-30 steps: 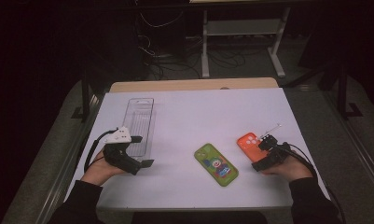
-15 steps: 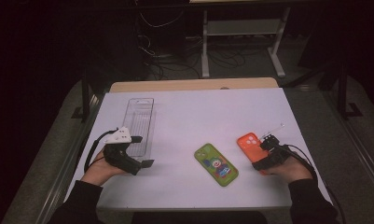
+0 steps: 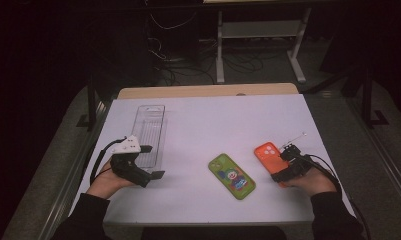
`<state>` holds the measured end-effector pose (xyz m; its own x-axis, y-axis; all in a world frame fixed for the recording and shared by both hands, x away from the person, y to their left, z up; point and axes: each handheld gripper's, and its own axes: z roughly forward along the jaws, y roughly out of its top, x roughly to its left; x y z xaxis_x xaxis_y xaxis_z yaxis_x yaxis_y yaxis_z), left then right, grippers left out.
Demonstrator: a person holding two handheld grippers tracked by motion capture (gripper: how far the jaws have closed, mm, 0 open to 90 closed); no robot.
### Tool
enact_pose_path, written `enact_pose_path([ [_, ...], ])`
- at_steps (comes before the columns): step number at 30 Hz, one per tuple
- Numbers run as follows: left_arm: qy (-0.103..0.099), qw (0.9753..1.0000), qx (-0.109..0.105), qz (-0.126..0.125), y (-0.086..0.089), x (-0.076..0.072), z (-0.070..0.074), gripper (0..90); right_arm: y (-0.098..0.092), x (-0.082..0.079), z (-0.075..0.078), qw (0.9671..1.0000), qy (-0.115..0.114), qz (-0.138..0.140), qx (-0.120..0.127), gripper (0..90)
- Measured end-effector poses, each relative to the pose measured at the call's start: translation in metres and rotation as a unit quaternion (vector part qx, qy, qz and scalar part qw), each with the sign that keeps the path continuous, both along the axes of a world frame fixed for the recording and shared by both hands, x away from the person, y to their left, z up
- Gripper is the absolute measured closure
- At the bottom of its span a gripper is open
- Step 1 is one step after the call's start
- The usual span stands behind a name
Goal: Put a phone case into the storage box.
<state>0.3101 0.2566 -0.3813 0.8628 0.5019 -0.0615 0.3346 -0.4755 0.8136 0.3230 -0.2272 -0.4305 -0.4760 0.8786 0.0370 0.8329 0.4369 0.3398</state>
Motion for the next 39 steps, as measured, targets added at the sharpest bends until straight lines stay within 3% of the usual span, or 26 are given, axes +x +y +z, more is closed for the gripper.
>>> enact_pose_path([
  [7,-0.002,1.0,-0.002,0.002,0.0,0.0,0.002,0.0,-0.002,0.002,0.007,0.9999,-0.01,0.003,0.004,15.6],
  [16,-0.006,1.0,-0.004,0.003,0.006,0.002,0.01,0.0,-0.006,0.009,0.02,0.9991,-0.025,0.035,0.004,15.6],
  [18,0.001,0.9999,-0.016,0.004,0.008,0.004,0.012,0.0,-0.006,0.012,0.021,0.9982,-0.026,0.054,0.008,15.5],
  [23,0.011,0.9999,-0.012,0.001,0.006,0.01,0.016,0.0,-0.003,0.019,0.027,0.9959,-0.024,0.086,0.01,15.5],
  [24,0.012,0.9999,-0.011,-0.004,0.004,0.012,0.016,0.0,-0.003,0.021,0.029,0.9953,-0.034,0.09,0.011,15.6],
  [33,-0.003,0.9997,-0.008,-0.023,-0.013,0.025,0.025,0.0,0.01,0.037,0.053,0.9906,-0.05,0.122,0.037,15.5],
  [39,-0.003,0.9994,-0.019,-0.028,-0.022,0.035,0.029,0.0,0.02,0.043,0.06,0.986,-0.058,0.151,0.04,15.5],
])
